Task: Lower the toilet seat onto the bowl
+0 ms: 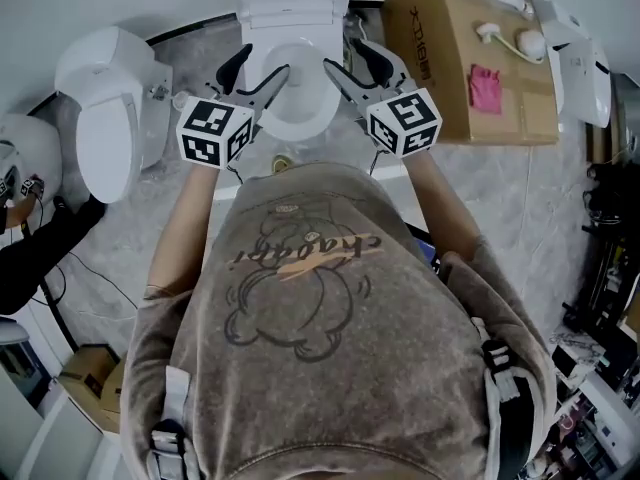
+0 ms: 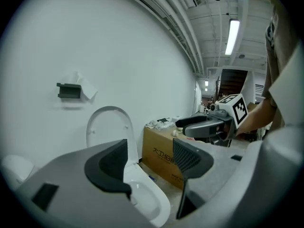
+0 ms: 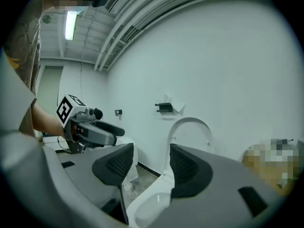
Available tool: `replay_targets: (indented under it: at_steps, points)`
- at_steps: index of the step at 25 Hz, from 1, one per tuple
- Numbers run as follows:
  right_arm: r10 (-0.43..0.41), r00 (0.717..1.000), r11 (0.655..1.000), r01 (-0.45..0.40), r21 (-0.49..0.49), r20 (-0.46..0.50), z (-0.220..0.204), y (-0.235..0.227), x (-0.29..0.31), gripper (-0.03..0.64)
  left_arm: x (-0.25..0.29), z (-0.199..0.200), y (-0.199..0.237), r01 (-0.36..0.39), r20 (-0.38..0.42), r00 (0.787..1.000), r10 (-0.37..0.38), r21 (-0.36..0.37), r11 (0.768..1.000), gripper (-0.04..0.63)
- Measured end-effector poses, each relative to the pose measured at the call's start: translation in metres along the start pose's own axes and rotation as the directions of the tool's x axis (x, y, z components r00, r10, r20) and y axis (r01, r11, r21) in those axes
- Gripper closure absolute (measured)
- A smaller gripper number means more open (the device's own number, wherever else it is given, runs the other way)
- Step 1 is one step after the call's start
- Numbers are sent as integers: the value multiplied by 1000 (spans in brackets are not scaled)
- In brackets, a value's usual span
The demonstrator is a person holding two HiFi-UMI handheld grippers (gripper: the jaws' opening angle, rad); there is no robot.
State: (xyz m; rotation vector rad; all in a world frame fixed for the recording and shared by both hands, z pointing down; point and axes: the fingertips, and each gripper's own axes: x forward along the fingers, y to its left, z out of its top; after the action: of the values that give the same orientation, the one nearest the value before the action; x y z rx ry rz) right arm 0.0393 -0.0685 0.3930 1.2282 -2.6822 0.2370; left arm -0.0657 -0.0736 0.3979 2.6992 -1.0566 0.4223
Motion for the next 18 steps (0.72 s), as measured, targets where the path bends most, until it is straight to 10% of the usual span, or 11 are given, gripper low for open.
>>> replay_targets:
  at_steps: [4,9,18]
  points:
    - [5,999,1000,-4,-6,50,16,6,-25,426,-25,14,-5,10,51,999,-9,-18,1000,329]
    - [-21,991,999,24,-21,130,35,13,-50,585,-58,27,3,-51,127,990,56,-43,998,583]
    - [-161,970,987,154,48,181,19,17,-66,589,-73,19,-1,-113,249,959,138,-110,987,586]
